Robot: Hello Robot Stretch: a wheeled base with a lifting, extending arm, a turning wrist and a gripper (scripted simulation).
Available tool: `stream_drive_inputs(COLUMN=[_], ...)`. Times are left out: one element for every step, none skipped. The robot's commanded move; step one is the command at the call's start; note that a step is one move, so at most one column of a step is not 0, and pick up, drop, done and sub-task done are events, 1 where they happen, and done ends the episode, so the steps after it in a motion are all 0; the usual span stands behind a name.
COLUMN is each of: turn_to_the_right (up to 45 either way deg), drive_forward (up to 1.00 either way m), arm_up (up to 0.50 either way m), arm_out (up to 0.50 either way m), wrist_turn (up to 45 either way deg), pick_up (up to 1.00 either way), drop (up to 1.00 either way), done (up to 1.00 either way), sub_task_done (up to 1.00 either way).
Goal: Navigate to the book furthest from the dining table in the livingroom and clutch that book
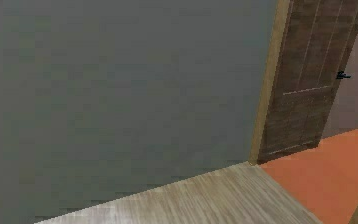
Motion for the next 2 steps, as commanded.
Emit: stream_drive_inputs(turn_to_the_right=[0.0,0.0], drive_forward=[0.0,0.0], arm_up=[0.38,0.0], arm_out=[0.0,0.48], wrist_turn=[0.0,0.0], pick_up=[0.0,0.0], drop=[0.0,0.0], done=[0.0,0.0], sub_task_done=[0.0,0.0])
